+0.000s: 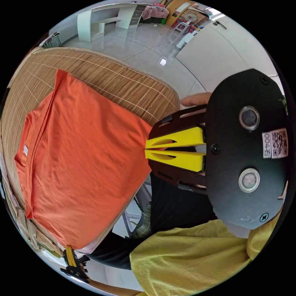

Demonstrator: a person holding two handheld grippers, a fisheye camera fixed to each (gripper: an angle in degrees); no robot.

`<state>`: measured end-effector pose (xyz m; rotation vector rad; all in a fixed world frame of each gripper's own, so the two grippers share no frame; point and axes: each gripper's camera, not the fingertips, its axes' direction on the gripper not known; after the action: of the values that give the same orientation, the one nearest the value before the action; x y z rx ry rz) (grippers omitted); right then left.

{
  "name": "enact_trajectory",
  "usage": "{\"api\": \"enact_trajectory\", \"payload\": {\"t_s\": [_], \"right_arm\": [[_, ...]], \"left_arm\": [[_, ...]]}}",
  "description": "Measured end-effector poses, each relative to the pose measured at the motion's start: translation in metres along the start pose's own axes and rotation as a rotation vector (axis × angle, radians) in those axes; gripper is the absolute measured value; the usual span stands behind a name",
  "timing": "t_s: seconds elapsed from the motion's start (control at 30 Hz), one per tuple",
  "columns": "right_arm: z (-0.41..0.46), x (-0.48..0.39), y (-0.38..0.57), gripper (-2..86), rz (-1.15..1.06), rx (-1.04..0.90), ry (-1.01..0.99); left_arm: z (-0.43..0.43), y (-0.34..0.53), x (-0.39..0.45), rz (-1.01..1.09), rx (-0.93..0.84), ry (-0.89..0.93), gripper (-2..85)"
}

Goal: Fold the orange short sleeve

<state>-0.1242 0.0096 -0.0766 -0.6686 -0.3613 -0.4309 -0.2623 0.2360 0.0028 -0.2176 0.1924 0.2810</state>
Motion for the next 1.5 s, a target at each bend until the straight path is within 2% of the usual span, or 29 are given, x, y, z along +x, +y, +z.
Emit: {"api": "enact_trajectory", "payload": {"t_s": [0.23,0.4,0.53,0.6,0.77,0.83,1.1,1.4,1.5], "right_arm": [[0.010,0.003,0.014,-0.5,-0.014,-0.005,-0.003],[0.020,0.002,0.033,1.0,-0.019,0.006,-0.009],[0.015,0.012,0.058,6.7,0.004,0.025,-0.098],[-0.001,0.020,0.075,8.6,0.031,0.157,-0.094],[-0.034,0.061,0.104,10.6,0.175,0.604,-0.281],[-0.032,0.071,0.099,11.4,0.215,0.660,-0.293],[-0.016,0.096,0.045,13.7,0.267,0.638,-0.250],[-0.016,0.099,-0.005,13.6,0.222,0.515,-0.256],[-0.037,0.100,-0.020,13.6,0.209,0.561,-0.246]], "left_arm": [[0.029,-0.017,-0.031,-0.049,-0.053,0.110,0.3],[0.046,-0.020,-0.035,-0.036,-0.052,0.121,0.2],[0.060,-0.019,-0.047,-0.077,-0.045,0.151,0.2],[0.066,-0.019,-0.050,-0.082,-0.044,0.156,0.3],[0.080,-0.026,-0.051,-0.060,-0.066,0.136,0.3],[0.084,-0.030,-0.049,-0.035,-0.081,0.122,0.3],[0.106,-0.043,-0.056,-0.033,-0.152,0.105,0.2],[0.124,-0.041,-0.069,0.007,-0.171,0.111,0.4],[0.129,-0.034,-0.080,-0.021,-0.160,0.138,0.4]]}}
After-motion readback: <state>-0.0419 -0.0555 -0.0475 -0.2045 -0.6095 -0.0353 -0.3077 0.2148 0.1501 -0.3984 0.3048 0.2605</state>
